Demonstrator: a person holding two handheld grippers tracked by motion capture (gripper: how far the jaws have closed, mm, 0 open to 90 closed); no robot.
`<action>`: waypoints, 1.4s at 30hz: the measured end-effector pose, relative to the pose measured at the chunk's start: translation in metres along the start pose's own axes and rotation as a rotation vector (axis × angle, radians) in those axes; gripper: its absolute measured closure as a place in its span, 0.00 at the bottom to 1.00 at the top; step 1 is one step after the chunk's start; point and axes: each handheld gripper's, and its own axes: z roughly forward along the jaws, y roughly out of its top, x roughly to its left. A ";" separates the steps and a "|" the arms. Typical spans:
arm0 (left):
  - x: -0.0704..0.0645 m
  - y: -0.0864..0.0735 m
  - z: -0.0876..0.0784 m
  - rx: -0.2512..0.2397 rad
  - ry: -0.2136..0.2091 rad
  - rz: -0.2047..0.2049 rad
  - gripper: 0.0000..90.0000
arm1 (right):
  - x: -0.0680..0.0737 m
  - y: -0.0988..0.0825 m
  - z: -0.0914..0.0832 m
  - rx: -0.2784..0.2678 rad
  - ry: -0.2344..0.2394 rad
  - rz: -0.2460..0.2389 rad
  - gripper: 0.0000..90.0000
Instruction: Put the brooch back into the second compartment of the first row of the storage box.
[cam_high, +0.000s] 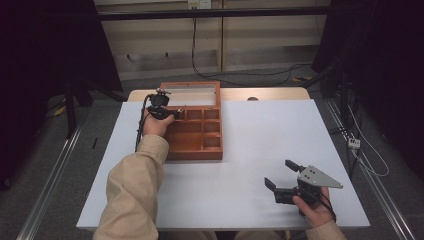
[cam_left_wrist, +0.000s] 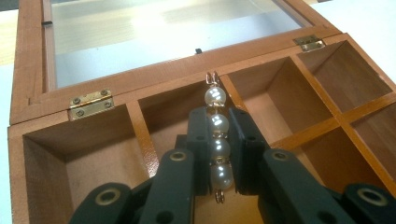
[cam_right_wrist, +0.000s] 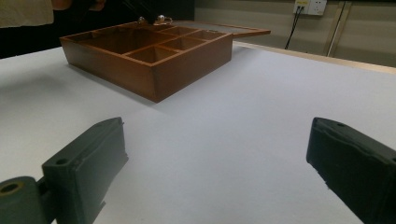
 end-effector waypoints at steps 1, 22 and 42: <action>0.000 0.000 0.000 -0.002 0.000 -0.003 0.89 | 0.000 0.000 0.000 0.001 0.001 -0.002 0.05; 0.003 -0.010 -0.030 -0.123 -0.064 -0.042 0.48 | 0.000 0.000 0.001 0.001 0.002 -0.002 0.05; -0.032 -0.089 -0.102 -0.214 -0.279 0.090 0.22 | 0.004 0.002 0.003 0.003 -0.007 -0.013 0.05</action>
